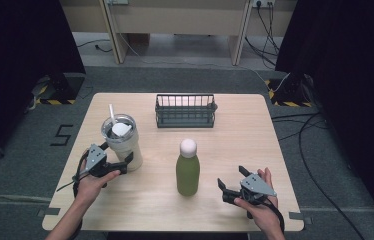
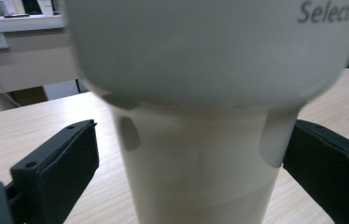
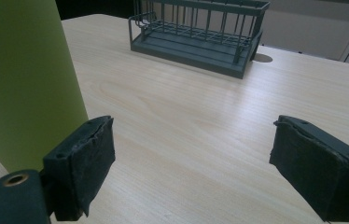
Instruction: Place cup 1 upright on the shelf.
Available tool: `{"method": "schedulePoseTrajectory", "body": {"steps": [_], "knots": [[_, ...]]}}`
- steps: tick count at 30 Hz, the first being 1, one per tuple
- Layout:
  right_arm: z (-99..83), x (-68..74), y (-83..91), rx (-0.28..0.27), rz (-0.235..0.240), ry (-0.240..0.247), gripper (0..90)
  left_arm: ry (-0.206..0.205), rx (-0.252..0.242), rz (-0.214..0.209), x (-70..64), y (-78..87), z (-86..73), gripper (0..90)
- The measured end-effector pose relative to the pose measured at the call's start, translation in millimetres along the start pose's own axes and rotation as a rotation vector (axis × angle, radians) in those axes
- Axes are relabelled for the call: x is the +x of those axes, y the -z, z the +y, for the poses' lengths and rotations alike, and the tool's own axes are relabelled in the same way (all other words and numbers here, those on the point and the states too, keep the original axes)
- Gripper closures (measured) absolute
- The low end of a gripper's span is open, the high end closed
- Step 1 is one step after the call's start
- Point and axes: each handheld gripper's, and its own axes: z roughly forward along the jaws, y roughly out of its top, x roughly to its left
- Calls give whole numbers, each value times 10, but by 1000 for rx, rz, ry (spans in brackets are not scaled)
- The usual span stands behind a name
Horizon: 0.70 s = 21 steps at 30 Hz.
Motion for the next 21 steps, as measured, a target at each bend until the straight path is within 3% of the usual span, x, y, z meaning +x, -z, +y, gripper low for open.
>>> {"method": "schedulePoseTrajectory", "body": {"steps": [8, 21], "knots": [[-16, -8, -8, 8, -2, -1, 137, -7, -7, -11, -25, -117, 0, 84], [-22, -11, -19, 10, -7, -4, 137, 17, 5, -3, -33, -103, 23, 99]]}}
